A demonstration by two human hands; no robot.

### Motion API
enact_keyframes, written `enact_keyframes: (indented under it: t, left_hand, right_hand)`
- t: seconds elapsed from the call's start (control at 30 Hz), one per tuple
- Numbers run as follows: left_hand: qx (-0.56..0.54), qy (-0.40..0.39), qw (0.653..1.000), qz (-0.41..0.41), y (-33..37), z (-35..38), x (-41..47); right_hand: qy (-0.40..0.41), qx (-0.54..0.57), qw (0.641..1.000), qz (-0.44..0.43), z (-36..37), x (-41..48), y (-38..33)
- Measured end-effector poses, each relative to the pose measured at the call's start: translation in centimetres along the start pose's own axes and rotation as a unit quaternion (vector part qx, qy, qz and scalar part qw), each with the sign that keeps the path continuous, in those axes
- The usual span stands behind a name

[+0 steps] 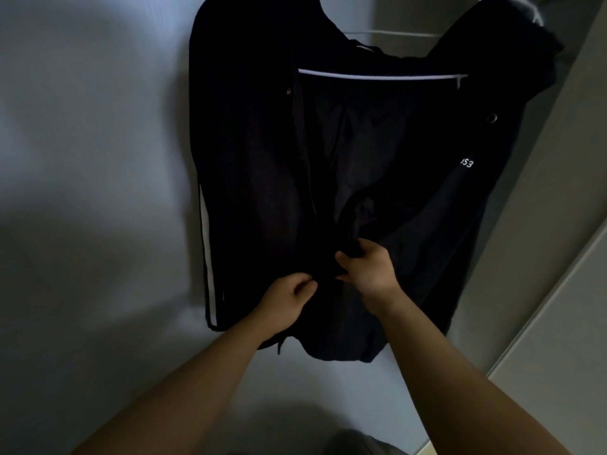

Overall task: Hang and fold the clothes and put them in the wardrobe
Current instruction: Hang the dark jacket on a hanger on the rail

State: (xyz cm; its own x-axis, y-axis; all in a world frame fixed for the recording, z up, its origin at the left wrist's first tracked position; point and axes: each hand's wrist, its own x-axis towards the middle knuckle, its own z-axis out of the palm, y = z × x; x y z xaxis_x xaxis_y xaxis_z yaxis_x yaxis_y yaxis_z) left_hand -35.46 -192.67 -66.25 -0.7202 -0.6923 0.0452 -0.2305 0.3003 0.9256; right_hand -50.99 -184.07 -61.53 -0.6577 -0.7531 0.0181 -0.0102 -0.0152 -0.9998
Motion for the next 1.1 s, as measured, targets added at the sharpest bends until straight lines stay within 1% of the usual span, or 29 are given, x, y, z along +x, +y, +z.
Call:
enact_keyframes:
  t: [0.1,0.2,0.3,0.37,0.4,0.47,0.53,0.6,0.67,0.77,0.87,0.93,0.97,1.0,1.07,1.1]
  left_hand:
    - [0.013,-0.013,1.000,0.016,-0.5,-0.4,-0.2]
    - [0.003,0.016,1.000,0.014,-0.9,-0.4,-0.1]
    - [-0.002,0.048,0.999,0.014,-0.9,-0.3,0.2]
    - [-0.012,0.051,0.998,0.016,-0.7,-0.4,0.2]
    - [-0.019,0.040,0.999,0.015,-0.7,-0.5,0.2]
    - [-0.017,-0.007,1.000,0.008,-1.1,-0.8,-0.1]
    - [0.029,-0.066,0.997,-0.006,-1.6,-0.8,-0.5]
    - [0.083,-0.094,0.992,-0.015,-2.3,-0.6,-0.9]
    - [0.082,-0.083,0.993,-0.034,-2.6,-0.5,-1.1]
    - [-0.001,-0.038,0.995,-0.089,-2.4,-0.2,-1.0]
    - [-0.022,-0.006,0.997,-0.080,-1.9,0.0,-0.4]
    - [-0.040,0.012,0.996,-0.084,-1.4,0.3,0.0]
    - [-0.055,0.019,0.994,-0.092,-1.2,0.4,0.2]
    - [-0.065,0.023,0.993,-0.099,-1.0,0.6,0.4]
    - [-0.079,0.026,0.991,-0.105,-0.8,1.1,0.8]
    - [-0.080,0.024,0.991,-0.107,-0.7,1.3,1.0]
  right_hand:
    - [-0.009,0.068,0.998,0.011,0.2,-0.4,0.2]
    - [-0.029,0.098,0.995,0.011,0.6,-1.1,0.4]
    - [-0.061,0.037,0.996,0.045,0.9,-1.8,1.0]
    - [-0.063,0.002,0.996,0.067,1.0,-1.9,1.3]
    - [-0.051,0.001,0.996,0.069,0.9,-1.9,1.4]
    - [-0.031,0.018,0.997,0.062,0.8,-1.7,1.3]
    - [-0.019,0.036,0.998,0.042,0.7,-1.5,1.2]
    - [-0.002,0.035,0.999,0.020,0.5,-1.1,1.5]
    - [0.024,0.037,0.999,0.007,0.2,-0.6,2.1]
    - [0.057,0.031,0.997,0.031,-0.2,-0.2,3.2]
    - [0.067,-0.078,0.992,0.068,-0.5,-1.1,4.9]
    - [0.039,-0.144,0.986,0.072,-0.6,-2.5,6.1]
    - [0.016,-0.157,0.985,0.074,-0.6,-3.3,6.6]
    - [-0.004,-0.153,0.985,0.082,-0.5,-4.2,7.0]
    - [-0.038,-0.095,0.988,0.118,-0.4,-5.8,7.4]
    - [-0.047,-0.086,0.986,0.133,-0.3,-6.5,7.5]
